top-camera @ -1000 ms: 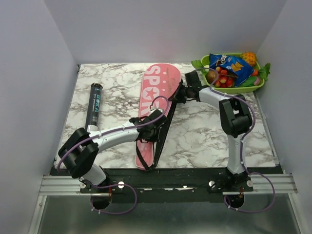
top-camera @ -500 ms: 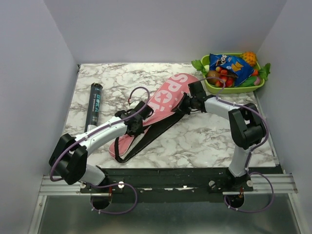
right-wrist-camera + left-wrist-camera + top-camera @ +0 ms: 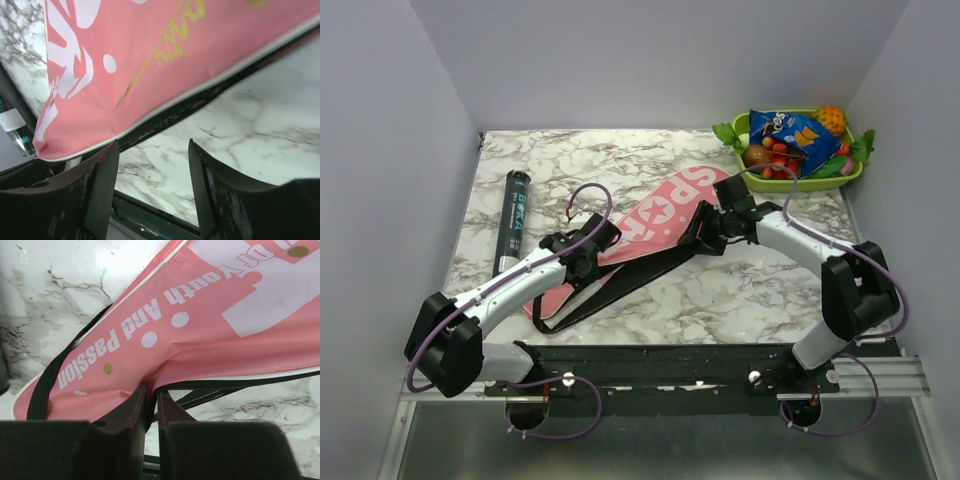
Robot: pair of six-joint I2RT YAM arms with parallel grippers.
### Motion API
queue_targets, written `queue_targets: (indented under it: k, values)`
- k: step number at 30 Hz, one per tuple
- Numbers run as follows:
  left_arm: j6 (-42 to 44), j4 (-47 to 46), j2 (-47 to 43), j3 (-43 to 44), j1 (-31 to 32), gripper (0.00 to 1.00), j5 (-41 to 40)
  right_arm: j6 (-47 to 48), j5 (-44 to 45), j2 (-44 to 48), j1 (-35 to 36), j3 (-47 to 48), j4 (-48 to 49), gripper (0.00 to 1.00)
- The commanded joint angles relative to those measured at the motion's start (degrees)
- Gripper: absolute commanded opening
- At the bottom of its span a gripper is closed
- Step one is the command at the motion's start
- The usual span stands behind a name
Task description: Pack up the badminton gear
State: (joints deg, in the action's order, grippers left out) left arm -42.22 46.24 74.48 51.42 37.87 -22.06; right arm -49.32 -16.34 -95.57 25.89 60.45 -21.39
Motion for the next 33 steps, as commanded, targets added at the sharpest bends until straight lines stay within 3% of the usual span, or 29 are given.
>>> queue_targets:
  k: [1, 5, 6, 11, 15, 20, 25, 33]
  values:
    - [2.66, -1.68, -0.82, 1.93, -0.69, 0.24, -3.43, 8.44, 10.87, 9.94, -2.68, 2.75, -12.52, 0.7]
    - [6.0, -2.47, -2.23, 1.85, -0.69, 0.41, 1.4, 12.93, 18.61, 10.06, -7.42, 2.31, -18.33, 0.73]
    - [6.79, -3.34, -2.58, 1.67, -0.69, 0.46, 6.02, 13.72, 19.58, 9.44, -9.61, 1.7, -18.51, 0.73]
    - [7.59, -6.07, -5.83, 2.98, 0.01, 0.53, 17.66, 16.44, 20.47, 5.14, -13.32, 1.6, -15.54, 0.72]
    - [7.67, -8.61, -4.26, 6.41, 0.89, 0.52, 17.76, 20.83, 21.25, -0.03, -14.02, 4.41, -13.95, 0.7]
    - [9.87, -12.04, 5.66, 11.58, 0.72, 0.51, 13.46, 24.44, 21.78, -7.34, -14.11, 10.82, -14.56, 0.63]
    - [10.57, -15.38, 18.39, 15.64, 0.1, 0.43, 9.94, 26.03, 26.44, -11.13, -14.11, 13.03, -13.16, 0.59]
    - [11.28, -17.5, 29.23, 20.56, -0.95, 0.36, 9.06, 28.4, 23.82, -15.52, -14.11, 16.55, -10.08, 0.56]
